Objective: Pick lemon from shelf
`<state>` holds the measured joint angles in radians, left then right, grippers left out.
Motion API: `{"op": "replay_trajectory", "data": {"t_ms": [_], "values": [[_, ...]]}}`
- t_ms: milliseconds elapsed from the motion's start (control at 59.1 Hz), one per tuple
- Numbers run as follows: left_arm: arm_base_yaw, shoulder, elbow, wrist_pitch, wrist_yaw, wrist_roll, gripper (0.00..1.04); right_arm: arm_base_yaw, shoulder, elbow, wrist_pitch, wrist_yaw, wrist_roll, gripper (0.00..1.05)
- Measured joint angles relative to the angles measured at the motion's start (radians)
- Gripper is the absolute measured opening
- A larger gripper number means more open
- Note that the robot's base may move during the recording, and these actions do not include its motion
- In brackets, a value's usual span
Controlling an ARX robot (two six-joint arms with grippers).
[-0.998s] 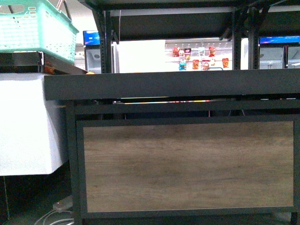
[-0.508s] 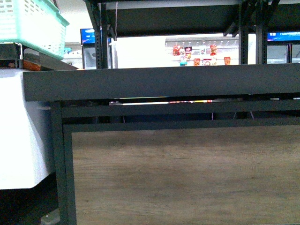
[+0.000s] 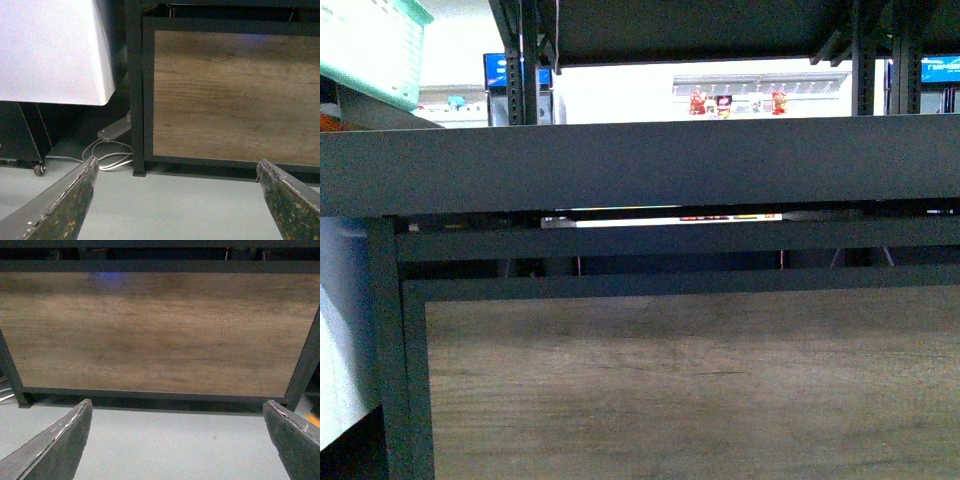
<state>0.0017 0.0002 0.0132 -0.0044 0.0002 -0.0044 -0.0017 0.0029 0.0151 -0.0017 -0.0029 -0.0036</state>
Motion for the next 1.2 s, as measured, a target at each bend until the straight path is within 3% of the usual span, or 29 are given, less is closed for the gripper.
{"op": "replay_trajectory", "data": {"t_ms": [1201], "values": [[0.000, 0.000, 0.000, 0.000, 0.000, 0.000, 0.97, 0.000, 0.000, 0.000, 0.000, 0.000, 0.000, 1.02]]}}
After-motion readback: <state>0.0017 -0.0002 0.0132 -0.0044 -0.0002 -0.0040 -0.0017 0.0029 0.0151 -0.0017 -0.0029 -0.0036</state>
